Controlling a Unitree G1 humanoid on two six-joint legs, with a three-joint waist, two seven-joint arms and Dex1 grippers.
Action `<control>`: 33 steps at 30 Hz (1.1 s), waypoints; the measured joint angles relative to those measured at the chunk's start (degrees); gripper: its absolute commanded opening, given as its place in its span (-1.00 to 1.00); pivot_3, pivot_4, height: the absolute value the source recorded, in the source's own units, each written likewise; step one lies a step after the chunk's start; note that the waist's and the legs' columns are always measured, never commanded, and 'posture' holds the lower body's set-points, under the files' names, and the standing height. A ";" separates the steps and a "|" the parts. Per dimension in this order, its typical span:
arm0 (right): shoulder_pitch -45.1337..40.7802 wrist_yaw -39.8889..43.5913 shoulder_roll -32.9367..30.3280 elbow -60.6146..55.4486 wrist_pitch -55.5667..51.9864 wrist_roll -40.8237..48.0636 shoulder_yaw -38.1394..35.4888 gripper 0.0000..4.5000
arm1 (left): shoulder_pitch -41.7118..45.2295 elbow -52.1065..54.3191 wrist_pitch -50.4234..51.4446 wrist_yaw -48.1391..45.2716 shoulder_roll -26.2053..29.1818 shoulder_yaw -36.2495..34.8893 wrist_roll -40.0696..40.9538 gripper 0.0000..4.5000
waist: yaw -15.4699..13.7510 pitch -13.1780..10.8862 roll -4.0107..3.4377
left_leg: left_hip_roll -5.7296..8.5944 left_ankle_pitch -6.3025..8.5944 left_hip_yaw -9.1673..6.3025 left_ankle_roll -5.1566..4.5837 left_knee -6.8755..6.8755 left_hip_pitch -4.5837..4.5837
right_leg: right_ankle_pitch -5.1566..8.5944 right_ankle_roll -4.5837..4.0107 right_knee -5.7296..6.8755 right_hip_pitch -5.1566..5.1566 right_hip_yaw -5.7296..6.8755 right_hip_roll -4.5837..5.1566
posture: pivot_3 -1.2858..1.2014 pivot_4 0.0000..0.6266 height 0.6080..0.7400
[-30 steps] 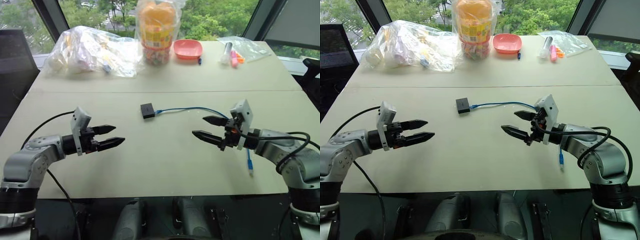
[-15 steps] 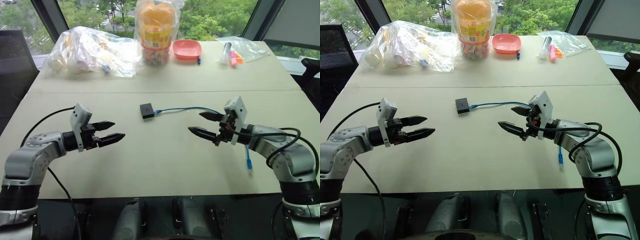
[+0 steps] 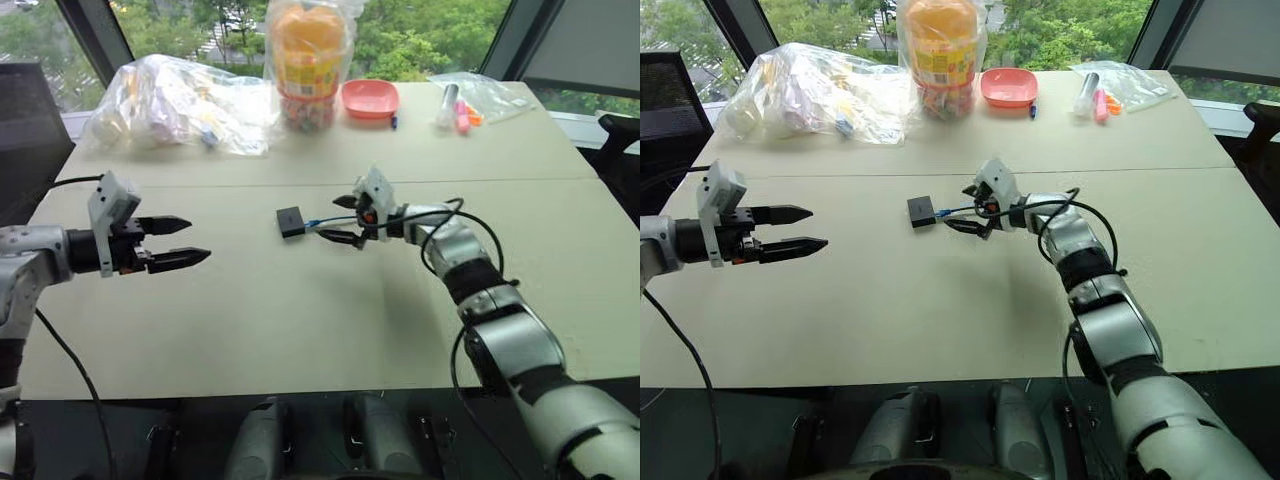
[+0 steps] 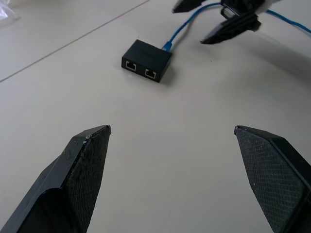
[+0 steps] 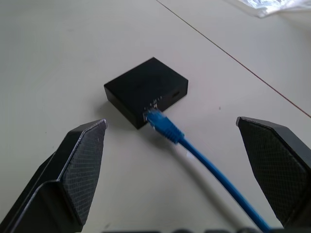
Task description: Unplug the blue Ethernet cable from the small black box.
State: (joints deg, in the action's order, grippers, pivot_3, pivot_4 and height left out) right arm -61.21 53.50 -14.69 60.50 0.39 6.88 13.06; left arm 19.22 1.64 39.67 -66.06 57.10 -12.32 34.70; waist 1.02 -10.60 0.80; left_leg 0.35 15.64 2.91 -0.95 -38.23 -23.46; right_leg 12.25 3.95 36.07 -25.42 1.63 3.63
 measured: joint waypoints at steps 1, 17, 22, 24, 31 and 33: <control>-2.09 -1.25 1.50 4.36 1.54 -1.33 0.01 1.00 | -1.46 1.80 0.88 0.83 -0.22 -1.52 0.97 0.88 | 0.16 0.01 0.02 | 0.00 0.00 0.02 0.00 0.00 0.00 | 0.00 0.00 -0.01 0.01 0.00 0.02 | 0.03 -0.52 1.00; -6.69 -2.34 7.47 16.17 7.19 -14.87 0.31 -0.98 | -17.67 19.67 8.19 14.30 -5.80 -15.36 8.42 0.90 | 1.43 0.07 0.00 | 0.01 -0.20 -0.20 0.59 0.10 0.44 | -0.03 -0.54 0.10 0.31 0.08 0.17 | 0.03 -0.52 1.00; -6.59 -13.87 -0.54 13.98 22.87 -24.71 5.53 -0.98 | -5.88 6.94 4.20 13.20 -6.54 -10.63 5.70 0.90 | 1.00 0.04 -0.03 | 0.10 -0.50 -0.20 0.72 0.09 0.05 | -0.08 -0.57 0.12 -0.04 0.12 0.17 | 0.03 -0.52 1.00; -6.22 -18.93 -5.62 9.60 30.82 -28.45 7.22 -0.98 | 4.48 -3.22 3.58 11.21 -9.68 -7.59 5.47 0.90 | 0.63 0.02 0.03 | 0.10 -0.58 -0.19 0.77 0.08 0.01 | -0.18 -0.40 0.11 -0.06 0.16 0.08 | 0.03 -0.52 1.00; -2.98 -28.69 -12.67 -4.18 44.85 -35.48 9.75 -0.98 | 34.93 -36.68 -1.43 -2.98 -17.29 3.36 0.20 0.90 | 1.59 0.04 0.14 | -0.07 -0.59 0.13 0.73 0.09 0.07 | -0.21 -0.23 0.07 -0.02 0.16 -0.32 | 0.03 -0.52 1.00; -2.11 -29.42 -14.22 -5.23 46.04 -35.65 9.66 -0.98 | 41.29 -45.99 -4.12 -7.55 -19.12 5.38 -2.39 0.90 | 1.55 0.02 0.17 | -0.06 -0.58 0.17 0.69 0.08 0.06 | -0.17 -0.17 0.07 -0.01 0.15 -0.35 | 0.03 -0.52 1.00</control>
State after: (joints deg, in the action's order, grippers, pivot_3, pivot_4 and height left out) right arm -63.32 24.08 -28.91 55.28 46.44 -28.77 22.72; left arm 60.51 -44.35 35.55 -73.61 37.98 -6.94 32.31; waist 2.57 -10.58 0.97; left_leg 0.29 15.06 3.08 -0.26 -38.15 -23.39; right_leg 12.07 3.78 36.15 -25.43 1.78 3.28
